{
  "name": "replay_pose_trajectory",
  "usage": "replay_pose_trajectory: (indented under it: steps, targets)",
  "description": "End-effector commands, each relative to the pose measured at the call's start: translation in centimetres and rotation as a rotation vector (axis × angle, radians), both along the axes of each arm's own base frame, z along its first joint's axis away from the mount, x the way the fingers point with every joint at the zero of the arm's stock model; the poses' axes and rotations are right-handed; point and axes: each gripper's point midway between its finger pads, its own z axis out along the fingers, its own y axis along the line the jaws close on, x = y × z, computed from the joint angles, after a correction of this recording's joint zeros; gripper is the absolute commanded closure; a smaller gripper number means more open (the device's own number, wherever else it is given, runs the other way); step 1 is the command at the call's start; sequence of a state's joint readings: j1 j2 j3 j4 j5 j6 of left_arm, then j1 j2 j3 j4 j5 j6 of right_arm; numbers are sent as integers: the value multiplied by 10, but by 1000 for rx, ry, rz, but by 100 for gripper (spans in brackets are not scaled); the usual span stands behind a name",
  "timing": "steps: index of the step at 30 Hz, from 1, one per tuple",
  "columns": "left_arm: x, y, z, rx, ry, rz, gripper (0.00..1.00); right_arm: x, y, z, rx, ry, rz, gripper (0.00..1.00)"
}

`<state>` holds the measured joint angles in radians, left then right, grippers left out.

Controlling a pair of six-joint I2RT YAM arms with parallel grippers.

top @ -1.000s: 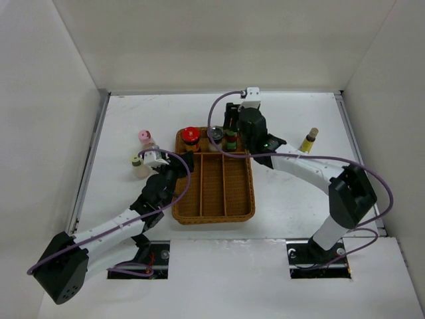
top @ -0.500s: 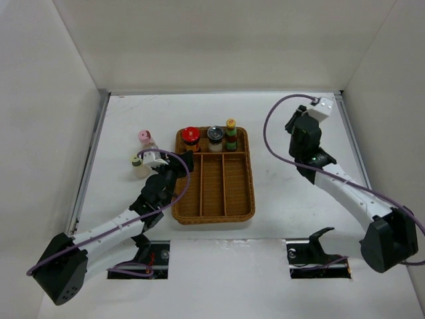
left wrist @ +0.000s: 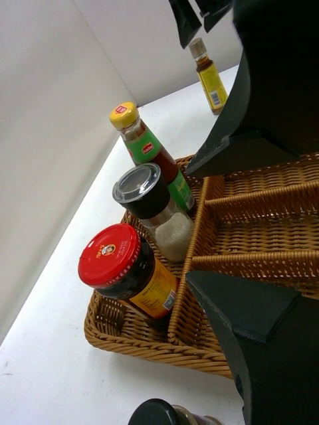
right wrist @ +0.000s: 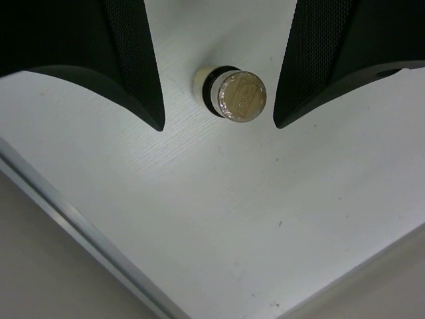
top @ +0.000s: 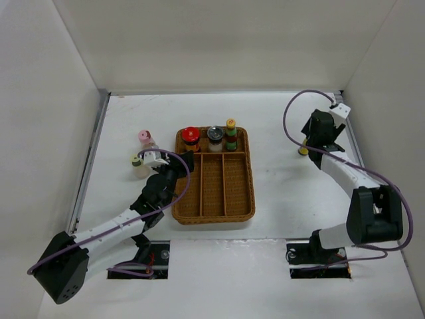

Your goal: Organize the condiment bottles

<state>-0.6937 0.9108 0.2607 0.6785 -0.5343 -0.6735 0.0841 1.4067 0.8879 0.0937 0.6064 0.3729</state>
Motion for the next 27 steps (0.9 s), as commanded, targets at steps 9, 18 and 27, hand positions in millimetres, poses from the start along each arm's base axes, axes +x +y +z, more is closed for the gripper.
replay_pose_trajectory:
  steps: [9,18,27]
  targets:
    - [4,1,6,-36,-23,14,43,26,12,8,47,-34,56,42]
    - [4,3,9,-37,-31,16,43,27,11,6,48,-30,48,65]
    - [4,2,8,-37,-28,16,43,16,22,41,50,-114,72,75]
